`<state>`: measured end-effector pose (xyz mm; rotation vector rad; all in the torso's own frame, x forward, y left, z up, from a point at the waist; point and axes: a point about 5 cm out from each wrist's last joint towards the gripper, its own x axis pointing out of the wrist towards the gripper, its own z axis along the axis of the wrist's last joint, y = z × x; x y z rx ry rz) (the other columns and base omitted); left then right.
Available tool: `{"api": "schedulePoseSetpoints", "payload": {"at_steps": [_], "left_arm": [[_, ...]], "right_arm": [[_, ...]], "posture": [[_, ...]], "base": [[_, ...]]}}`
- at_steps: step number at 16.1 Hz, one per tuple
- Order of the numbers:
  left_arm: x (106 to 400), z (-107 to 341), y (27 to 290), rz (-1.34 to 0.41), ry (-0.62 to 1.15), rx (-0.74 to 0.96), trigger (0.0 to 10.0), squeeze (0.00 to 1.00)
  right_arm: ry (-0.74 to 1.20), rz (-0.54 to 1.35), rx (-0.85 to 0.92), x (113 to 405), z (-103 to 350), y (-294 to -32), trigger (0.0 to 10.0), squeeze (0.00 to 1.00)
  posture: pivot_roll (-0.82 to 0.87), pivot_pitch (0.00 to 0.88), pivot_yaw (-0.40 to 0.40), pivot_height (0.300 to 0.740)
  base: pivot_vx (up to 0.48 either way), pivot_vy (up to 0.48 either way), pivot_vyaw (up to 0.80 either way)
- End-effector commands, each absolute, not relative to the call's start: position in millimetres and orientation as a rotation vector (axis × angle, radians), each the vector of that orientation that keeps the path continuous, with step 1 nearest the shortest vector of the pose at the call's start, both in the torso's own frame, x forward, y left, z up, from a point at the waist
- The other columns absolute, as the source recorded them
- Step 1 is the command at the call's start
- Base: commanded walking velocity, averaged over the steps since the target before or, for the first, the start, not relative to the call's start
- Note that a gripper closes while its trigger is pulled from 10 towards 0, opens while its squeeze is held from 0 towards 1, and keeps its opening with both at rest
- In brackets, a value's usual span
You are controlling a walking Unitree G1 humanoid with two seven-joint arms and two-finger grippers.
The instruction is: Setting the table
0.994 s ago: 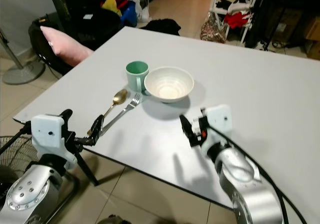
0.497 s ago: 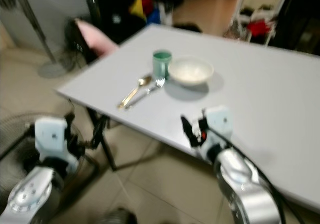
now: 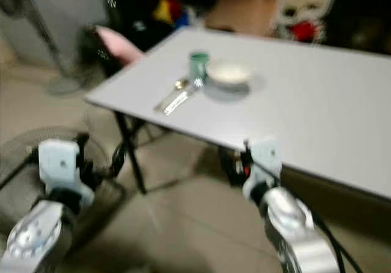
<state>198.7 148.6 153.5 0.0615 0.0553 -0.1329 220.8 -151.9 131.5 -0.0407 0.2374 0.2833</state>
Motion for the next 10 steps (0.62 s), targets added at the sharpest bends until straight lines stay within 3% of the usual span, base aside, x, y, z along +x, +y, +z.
{"api": "schedulePoseSetpoints", "payload": {"at_steps": [1,3,4,8,9,10], "left_arm": [[197.8,154.3,148.5,-0.133,0.056,0.067,10.0,0.0],[196.5,153.9,149.0,-0.131,0.058,0.07,10.0,0.0],[194.1,153.0,149.6,-0.126,0.061,0.075,10.0,0.0],[188.8,147.9,153.4,-0.093,0.081,0.097,10.0,0.0],[186.7,146.8,155.2,-0.087,0.089,0.095,10.0,0.05],[181.7,146.7,157.8,-0.078,0.092,0.066,10.0,1.0]], "right_arm": [[0.231,0.309,-0.04,222.2,133.7,-151.3,10.0,0.65],[0.229,0.337,-0.052,222.1,133.7,-149.8,10.0,0.82],[0.231,0.374,-0.053,221.9,133.1,-147.9,10.0,1.0],[0.221,0.515,-0.045,223.1,134.5,-140.6,10.0,1.0],[0.22,0.541,-0.04,223.6,134.8,-139.6,10.0,1.0],[0.215,0.56,-0.028,224.7,134.6,-139.5,10.0,1.0]], "posture": [[-0.03,0.0,0.069,0.74],[-0.03,0.0,0.068,0.74],[-0.02,0.0,0.067,0.74],[-0.02,0.0,0.059,0.74],[-0.01,0.0,0.047,0.74],[0.0,0.0,0.037,0.74]], "base": [[0.0,-0.461,0.0],[0.0,-0.461,0.0],[0.0,-0.458,0.0],[0.0,0.0,0.8],[0.0,0.0,0.8],[0.0,0.0,0.8]]}}
